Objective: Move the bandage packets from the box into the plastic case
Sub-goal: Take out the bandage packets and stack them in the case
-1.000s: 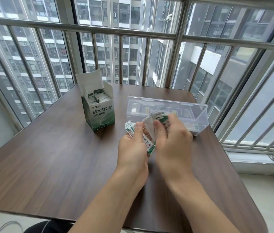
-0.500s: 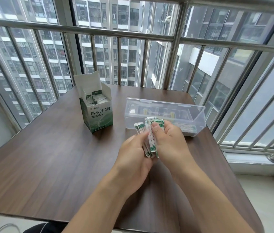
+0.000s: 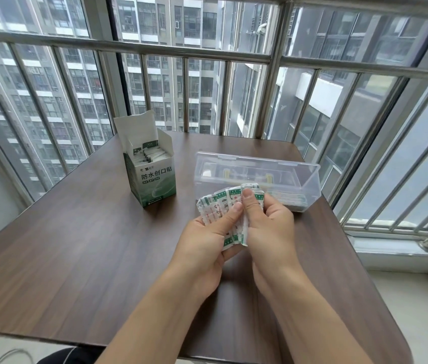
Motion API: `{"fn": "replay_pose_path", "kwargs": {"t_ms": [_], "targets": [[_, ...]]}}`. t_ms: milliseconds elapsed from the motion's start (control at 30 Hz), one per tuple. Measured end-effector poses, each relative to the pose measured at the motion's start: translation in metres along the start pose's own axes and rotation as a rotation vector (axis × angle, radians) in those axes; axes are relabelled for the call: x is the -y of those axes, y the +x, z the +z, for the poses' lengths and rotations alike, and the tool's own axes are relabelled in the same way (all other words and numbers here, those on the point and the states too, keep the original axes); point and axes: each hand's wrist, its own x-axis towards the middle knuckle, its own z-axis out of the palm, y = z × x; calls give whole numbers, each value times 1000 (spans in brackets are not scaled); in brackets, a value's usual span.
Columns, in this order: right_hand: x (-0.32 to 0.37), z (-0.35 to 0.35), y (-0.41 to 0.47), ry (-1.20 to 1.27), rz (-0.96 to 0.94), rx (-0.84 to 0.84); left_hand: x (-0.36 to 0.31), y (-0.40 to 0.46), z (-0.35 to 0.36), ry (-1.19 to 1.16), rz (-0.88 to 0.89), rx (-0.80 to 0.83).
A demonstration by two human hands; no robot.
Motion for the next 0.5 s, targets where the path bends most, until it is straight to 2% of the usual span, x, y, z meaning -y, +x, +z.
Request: {"fn": "replay_pose_path", "kwargs": {"t_ms": [100,233,500], "targets": [[0,-1,-2,87,51,-3,0,-1,0,-5,33,-19],[-1,-3,1,98,15,-60,-1,-3,1,56,99,-10],[0,-5,3,84,-5,-7,0,4,4,45,164,-163]]}}
